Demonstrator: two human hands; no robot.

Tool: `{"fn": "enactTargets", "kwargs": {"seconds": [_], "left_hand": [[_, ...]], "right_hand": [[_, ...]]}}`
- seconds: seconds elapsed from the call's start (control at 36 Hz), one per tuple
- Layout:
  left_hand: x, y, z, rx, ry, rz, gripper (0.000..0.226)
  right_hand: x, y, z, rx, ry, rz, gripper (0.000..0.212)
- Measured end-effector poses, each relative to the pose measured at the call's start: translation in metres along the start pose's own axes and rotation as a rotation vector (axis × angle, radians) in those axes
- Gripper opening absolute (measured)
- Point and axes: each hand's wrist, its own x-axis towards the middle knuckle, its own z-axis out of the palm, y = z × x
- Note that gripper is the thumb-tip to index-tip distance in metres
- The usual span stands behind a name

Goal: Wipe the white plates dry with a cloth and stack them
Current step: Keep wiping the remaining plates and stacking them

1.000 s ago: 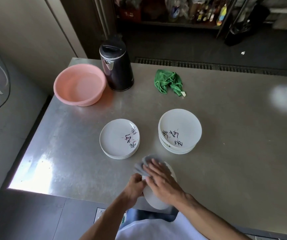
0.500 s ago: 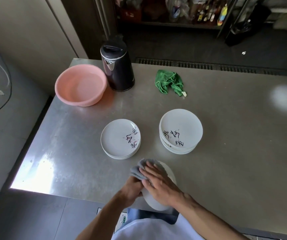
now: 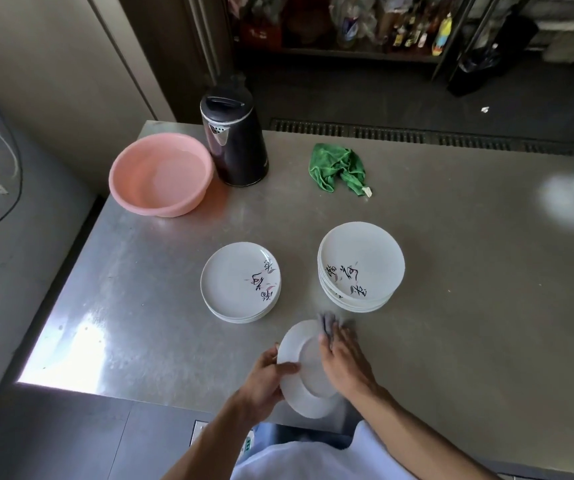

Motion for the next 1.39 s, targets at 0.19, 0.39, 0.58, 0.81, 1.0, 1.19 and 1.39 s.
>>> {"fn": "enactTargets", "kwargs": {"seconds": [0.19,0.39,0.58,0.81,1.0,1.19,1.39], "left_hand": [[0.002,0.006,-0.002,0.127,-0.02,0.034,0.053],[0.0,0.006,-0.007,0.175,-0.008,0.003,0.049],[0.004,0.008,-0.003,0.166,-0.001,-0.008,0.043],[0.005,-0.001,-0.005,0.056,0.035,0.018,0.051],[0.004,-0.003,-0.009,0.126,0.034,0.049,0.054],[-0.002,0.001,-0.014,0.253,0.056,0.0,0.05],[0.002,0.004,-0.01,0.249,0.063,0.004,0.047]], "right_hand": [[-0.011,-0.018,0.01,-0.003,0.071,-0.335,0.055],[-0.009,-0.011,0.018,-0.133,0.108,-0.458,0.06],[-0.006,-0.008,0.014,-0.098,0.06,-0.272,0.062],[-0.003,-0.007,0.007,-0.07,0.101,-0.212,0.059],[-0.009,-0.02,0.005,-0.024,0.017,-0.446,0.054],[-0.014,-0.013,0.015,-0.134,0.025,-0.44,0.06],[-0.014,-0.01,0.017,-0.059,0.029,-0.316,0.061]]}}
